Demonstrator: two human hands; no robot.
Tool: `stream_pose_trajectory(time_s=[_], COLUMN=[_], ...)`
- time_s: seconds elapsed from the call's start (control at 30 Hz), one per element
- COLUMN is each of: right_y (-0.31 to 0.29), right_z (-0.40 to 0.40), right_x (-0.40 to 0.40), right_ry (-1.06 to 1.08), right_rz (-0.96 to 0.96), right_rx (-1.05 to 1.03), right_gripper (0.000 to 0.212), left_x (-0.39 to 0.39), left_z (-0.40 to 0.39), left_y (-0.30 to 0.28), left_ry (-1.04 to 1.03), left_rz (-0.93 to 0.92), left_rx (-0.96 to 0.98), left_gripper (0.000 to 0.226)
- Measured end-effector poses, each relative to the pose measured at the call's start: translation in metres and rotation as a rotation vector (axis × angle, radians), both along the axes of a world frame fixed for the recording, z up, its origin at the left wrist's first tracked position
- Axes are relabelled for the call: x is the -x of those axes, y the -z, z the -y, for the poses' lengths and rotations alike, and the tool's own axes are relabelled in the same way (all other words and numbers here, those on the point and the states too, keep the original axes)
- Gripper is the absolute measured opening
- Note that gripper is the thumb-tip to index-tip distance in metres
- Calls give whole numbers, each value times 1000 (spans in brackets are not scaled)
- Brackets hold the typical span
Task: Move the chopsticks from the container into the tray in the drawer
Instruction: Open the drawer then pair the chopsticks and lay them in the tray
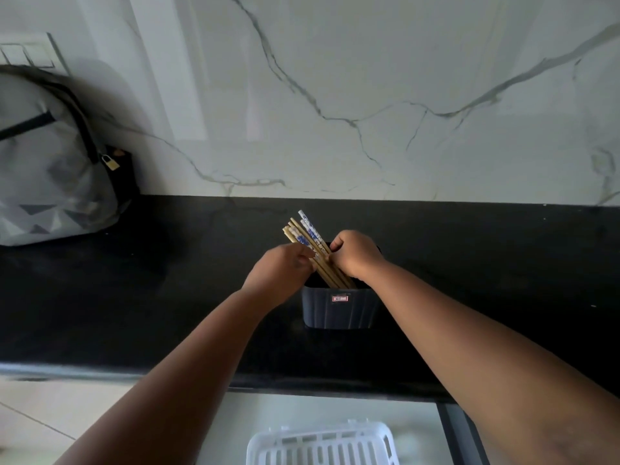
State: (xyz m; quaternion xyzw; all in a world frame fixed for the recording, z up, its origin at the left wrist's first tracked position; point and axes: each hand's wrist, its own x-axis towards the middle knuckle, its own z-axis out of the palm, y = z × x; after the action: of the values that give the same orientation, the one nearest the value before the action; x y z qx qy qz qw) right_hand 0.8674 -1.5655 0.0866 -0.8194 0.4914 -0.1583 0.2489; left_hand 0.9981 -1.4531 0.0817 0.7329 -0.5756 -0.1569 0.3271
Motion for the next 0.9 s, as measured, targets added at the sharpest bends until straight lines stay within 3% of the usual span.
stream_pose_trajectory(time_s=[0.17, 0.37, 0.47, 0.57, 0.77, 0.9], right_y=[7, 8, -13, -51, -115, -123], right_z=[1, -1, -2, -5, -34, -56], right_x=[1, 4, 11, 19, 30, 25], right_ry=[-4, -54, -9, 10, -51, -110], right_rz=[4, -16, 105, 262, 678, 672], right_rx=[32, 54, 71, 89, -123, -179], right_gripper=[10, 24, 29, 21, 4, 2], left_x=[1, 3, 2, 3, 15, 26], left_z=[4, 1, -3, -6, -10, -18], left_y=[8, 7, 5, -3, -39, -65], left_ry=[-11, -6, -10, -30, 25, 120], left_rz=[-2, 8, -33, -120, -345, -493], left_rx=[12, 41, 55, 102, 239, 251], left_gripper=[22, 21, 18, 20, 39, 14])
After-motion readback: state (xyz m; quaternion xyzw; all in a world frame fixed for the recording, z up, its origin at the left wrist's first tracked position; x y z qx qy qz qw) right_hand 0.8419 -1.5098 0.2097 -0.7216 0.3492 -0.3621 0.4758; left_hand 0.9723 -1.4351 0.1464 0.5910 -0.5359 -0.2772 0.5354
